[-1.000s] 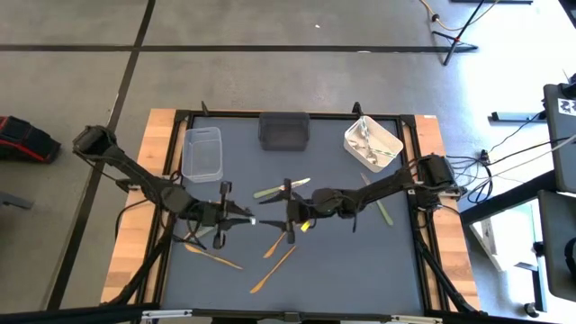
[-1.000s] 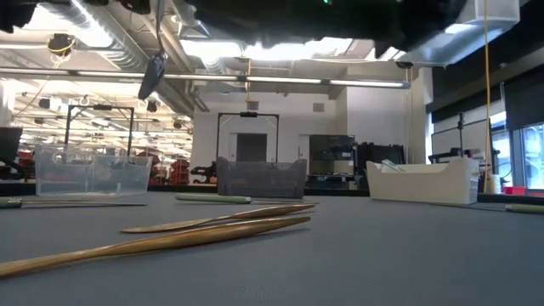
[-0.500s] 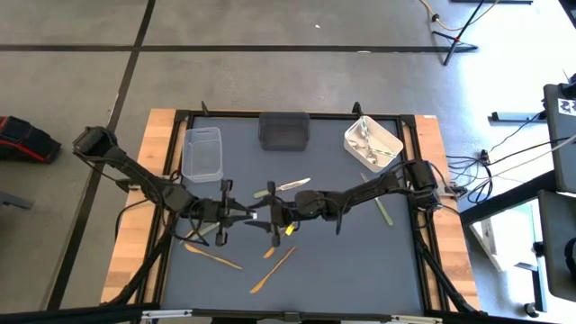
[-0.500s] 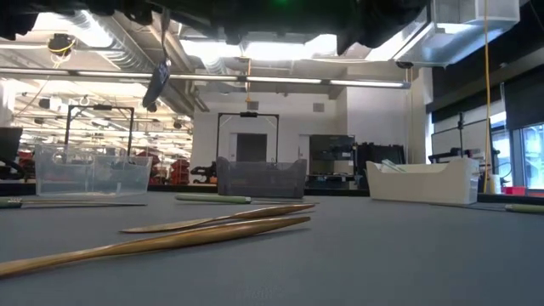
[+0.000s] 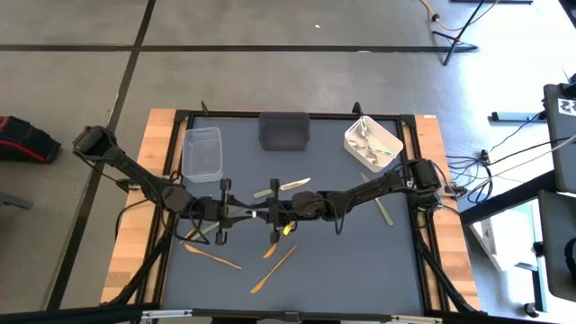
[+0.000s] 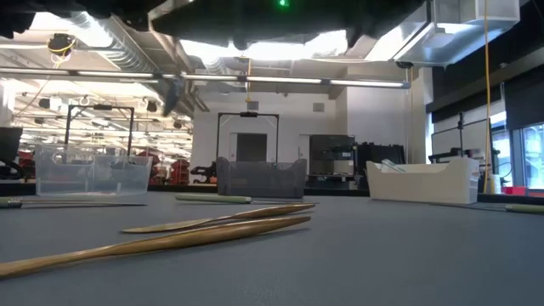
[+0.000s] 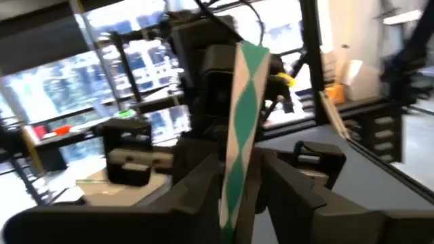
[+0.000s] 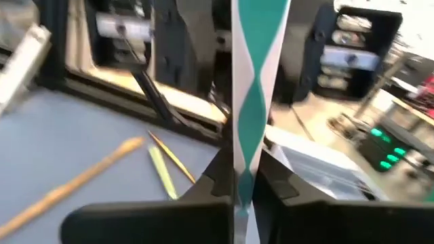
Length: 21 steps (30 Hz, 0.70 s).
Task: Sort silverware by color (type)
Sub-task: Put the blue spoon into the white bin
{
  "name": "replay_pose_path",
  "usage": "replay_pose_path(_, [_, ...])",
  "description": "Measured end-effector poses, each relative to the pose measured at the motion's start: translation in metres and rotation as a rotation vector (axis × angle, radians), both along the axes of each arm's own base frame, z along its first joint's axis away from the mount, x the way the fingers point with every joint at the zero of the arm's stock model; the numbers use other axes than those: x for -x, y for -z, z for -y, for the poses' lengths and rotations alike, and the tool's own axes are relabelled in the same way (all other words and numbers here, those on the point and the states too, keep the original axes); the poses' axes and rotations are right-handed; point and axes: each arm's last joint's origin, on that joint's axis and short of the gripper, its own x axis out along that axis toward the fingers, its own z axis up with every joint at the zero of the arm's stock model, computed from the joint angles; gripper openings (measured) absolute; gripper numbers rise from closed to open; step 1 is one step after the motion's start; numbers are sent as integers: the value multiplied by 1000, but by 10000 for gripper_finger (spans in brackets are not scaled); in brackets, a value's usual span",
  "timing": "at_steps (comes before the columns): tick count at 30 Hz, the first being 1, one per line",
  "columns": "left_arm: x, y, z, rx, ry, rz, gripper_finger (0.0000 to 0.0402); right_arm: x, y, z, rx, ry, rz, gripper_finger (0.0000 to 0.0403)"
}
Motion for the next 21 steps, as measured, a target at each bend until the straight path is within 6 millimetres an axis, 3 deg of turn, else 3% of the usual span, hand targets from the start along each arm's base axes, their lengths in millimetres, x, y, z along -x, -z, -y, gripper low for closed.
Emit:
replay_pose_path(6, [3, 6, -5, -35, -162, -80, 132, 24, -20, -8, 136, 223, -157, 18])
replay_pose_path(10, [3, 10, -8, -61, -202, -121, 132, 47, -41, -4, 215, 358, -255, 9])
replay_pose_path(15, [2, 11, -9, -52, -209, -124, 133, 79, -67, 20, 167, 471, -371, 11])
replay_pose_path(21, [2, 11, -7, -45, -159, -124, 133, 110, -86, 66, 77, 632, -481, 9])
